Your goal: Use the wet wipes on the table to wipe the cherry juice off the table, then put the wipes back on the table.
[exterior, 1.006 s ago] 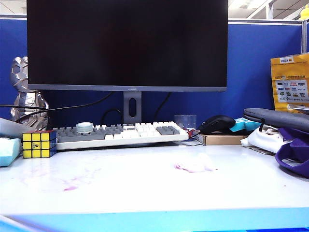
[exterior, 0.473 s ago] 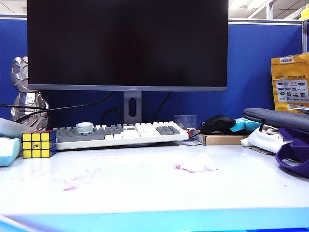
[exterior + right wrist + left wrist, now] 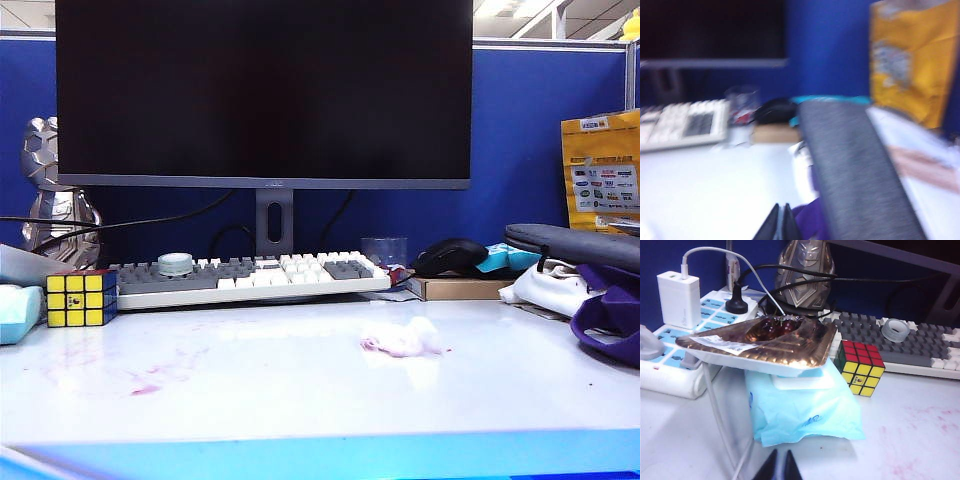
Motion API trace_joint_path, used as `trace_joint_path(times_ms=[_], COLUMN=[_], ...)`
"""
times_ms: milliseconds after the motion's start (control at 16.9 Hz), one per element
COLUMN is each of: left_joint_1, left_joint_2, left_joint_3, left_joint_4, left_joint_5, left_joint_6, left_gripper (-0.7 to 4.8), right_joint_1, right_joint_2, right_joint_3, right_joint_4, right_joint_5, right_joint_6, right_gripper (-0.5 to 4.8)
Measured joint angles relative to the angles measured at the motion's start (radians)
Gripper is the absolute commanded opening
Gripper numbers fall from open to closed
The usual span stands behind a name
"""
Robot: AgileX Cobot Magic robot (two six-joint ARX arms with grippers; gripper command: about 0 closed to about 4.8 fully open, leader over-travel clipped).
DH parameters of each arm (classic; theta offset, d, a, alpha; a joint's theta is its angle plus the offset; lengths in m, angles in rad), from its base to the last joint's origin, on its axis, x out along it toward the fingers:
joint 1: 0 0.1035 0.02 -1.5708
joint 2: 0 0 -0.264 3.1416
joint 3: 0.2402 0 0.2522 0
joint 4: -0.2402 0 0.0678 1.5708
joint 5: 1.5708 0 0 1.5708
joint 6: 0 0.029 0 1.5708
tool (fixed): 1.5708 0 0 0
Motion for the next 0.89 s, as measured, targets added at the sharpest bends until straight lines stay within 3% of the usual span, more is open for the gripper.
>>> trace_joint_path(times_ms=[118, 414, 887], left_joint_1=[0.0, 0.0, 0.0], left_joint_2=[0.0, 0.0, 0.0], left_joint_3=[0.0, 0.0, 0.0], left_joint_4=[0.0, 0.0, 0.0], left_joint_5=[0.0, 0.0, 0.0], left_joint_6=[0.0, 0.0, 0.0], left_gripper=[0.28, 0.28, 0.28], right_joint_1=[-0.037, -0.016, -0.013], right_joint_2=[-0.028, -0.028, -0.055], right_joint_3=[-0.007, -0.095, -0.131], right_joint_4=[0.003, -0.027, -0.195], right_joint_5=[-0.001, -0.024, -0.051], right_joint_6=[0.0, 0.001, -0.03], right_gripper=[-0.01, -0.01, -0.01])
